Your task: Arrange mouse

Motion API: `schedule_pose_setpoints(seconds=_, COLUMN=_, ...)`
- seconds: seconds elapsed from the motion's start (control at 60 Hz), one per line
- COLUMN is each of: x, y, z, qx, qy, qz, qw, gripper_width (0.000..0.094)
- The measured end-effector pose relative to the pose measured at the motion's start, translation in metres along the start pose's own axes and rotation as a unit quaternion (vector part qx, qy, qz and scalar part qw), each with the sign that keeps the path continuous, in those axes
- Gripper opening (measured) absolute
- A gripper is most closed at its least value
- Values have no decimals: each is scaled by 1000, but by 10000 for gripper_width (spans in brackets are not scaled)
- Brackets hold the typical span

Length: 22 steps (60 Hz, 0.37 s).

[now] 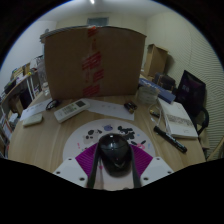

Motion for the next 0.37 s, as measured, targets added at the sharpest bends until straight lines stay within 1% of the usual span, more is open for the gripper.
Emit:
schedule_pose_setpoints(seconds=0.017, x=0, y=1, z=-2, qx=1, qy=2, qz=1, qw=1000, gripper_width=568)
schedule_pose_setpoints(seconds=0.083, x=-2, y=-2, z=-2, qx=17, qy=14, qz=5, qw=1000, gripper_width=630)
schedule_pose_setpoints(seconds=0.117, x=-2, y=-7, z=0, qx=31, qy=23, qz=4, qw=999, gripper_width=698)
schedule_pose_setpoints(seconds=0.133, x=-2, y=-10, z=0, qx=37, qy=28, qz=3, qw=999, gripper_width=773)
schedule_pose_setpoints(seconds=0.15, x=-1, y=-13, z=0, qx=42, qy=34, qz=3, qw=999, gripper_width=820)
schedule_pose_setpoints(seconds=0.167, x=1, y=-17, z=1, qx=46, qy=40, qz=3, qw=998, gripper_width=846)
schedule_pose_setpoints(seconds=0.183, x=1, y=-21, z=-1, qx=47, qy=46, qz=5, qw=998, gripper_width=847)
schedule_pose_setpoints(seconds=0.2, x=1, y=-25, z=-3, qx=48, qy=50, qz=9, qw=998, gripper_width=884)
schedule_pose_setpoints(seconds=0.217, x=0, y=-31, z=-5, qx=48, qy=54, qz=13, qw=997, gripper_width=854)
schedule_pose_setpoints(seconds=0.367, x=12, y=-99, z=-20, qx=42, qy=68, qz=46, qw=996, gripper_width=841)
Point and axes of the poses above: the point between the fingertips, and its own axes, seen from behind it with the camera up: x to the left, z down, y forward, the way the camera looks, the point moved 3 cm from there along -y, backward, against the way the camera looks, and after that the axes turned 11 degrees about -x, right-handed, at the moved point
